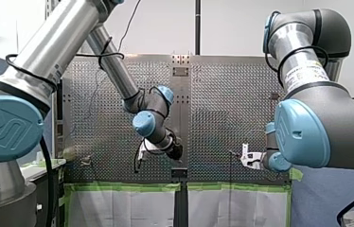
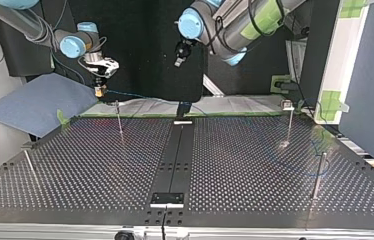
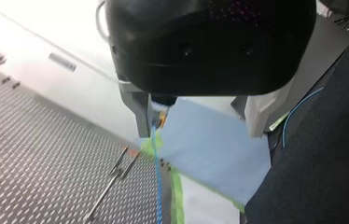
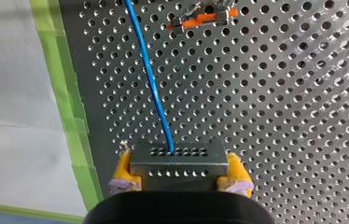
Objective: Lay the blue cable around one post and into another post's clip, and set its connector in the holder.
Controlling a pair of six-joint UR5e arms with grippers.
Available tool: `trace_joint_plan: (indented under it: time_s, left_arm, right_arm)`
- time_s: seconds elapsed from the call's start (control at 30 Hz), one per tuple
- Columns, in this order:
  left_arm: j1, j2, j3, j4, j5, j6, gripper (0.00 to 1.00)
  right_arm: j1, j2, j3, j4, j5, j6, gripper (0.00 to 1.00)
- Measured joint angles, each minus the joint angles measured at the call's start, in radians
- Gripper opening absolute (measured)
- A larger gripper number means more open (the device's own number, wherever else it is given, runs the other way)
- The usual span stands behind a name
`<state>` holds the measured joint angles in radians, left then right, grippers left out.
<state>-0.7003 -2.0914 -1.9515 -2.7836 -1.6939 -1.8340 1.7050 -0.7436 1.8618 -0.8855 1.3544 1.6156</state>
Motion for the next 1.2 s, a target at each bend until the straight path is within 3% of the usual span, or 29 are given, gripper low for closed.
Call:
trace_joint_plan:
  time_s: [0.17,0.53,0.97,1.2]
  left_arm:
    - [-0.028,-0.044,0.014,0.043,-0.004,0.010,1.00]
    - [-0.025,-0.133,0.097,0.132,-0.004,-0.022,1.00]
    - [0.066,-0.261,0.226,0.261,0.030,-0.027,1.00]
    - [0.090,-0.325,0.290,0.324,0.035,-0.023,1.00]
  right_arm:
    - [0.004,0.000,0.000,0.001,0.000,-0.001,0.00]
    - [0.008,0.000,0.000,0.000,0.000,0.002,0.00]
    - [0.011,0.000,0.000,-0.006,0.000,0.003,0.00]
    - [0.011,0.000,0.000,-0.004,0.000,0.003,0.00]
